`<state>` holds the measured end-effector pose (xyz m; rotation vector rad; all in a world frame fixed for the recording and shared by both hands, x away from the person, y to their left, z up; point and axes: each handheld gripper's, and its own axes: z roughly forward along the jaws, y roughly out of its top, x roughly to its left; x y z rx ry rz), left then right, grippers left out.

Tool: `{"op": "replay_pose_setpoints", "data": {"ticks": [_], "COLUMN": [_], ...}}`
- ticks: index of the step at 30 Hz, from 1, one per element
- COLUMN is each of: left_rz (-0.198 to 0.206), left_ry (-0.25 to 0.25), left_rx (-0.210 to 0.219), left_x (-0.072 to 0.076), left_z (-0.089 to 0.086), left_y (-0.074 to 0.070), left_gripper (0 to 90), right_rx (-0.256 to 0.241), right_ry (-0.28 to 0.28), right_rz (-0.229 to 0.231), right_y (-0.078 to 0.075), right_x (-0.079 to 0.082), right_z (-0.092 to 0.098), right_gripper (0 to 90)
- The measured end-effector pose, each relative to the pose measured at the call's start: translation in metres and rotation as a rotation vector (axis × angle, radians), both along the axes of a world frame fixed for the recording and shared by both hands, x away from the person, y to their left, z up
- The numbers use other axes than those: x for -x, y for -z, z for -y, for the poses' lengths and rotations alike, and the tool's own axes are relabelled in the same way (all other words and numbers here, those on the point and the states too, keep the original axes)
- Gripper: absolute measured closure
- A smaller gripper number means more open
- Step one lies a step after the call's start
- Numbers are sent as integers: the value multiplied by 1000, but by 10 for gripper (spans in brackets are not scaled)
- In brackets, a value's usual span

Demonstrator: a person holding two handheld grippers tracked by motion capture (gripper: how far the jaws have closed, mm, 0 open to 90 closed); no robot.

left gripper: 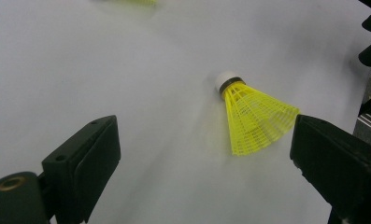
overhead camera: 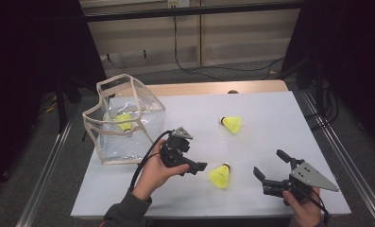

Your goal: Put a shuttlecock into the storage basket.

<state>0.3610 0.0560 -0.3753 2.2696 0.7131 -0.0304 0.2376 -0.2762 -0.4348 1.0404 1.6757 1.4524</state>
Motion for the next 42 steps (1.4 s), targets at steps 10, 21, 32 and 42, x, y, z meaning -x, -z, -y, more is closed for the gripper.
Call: {"op": "replay_pose_setpoints", "data": {"ticks": [10, 21, 32, 42], "left_rz": [6, 14, 19, 18], "left_ry": [7, 18, 28, 36], "left_rx": [-9, -23, -30, -24], "left_x": [2, 5, 7, 10], "left_z": [5, 11, 14, 18], "left_y": [5, 15, 20, 23], "left_gripper": [88, 88, 92, 92], "right_rx": [-4, -3, -2, -3], "right_ry": [1, 2, -3, -3], "right_rz": [-1, 1, 1, 1], "right_y": [0, -1, -1, 0], "right_x": [0, 0, 0, 0], "right_z": [0, 0, 0, 0], "right_gripper": [30, 30, 30, 30]}}
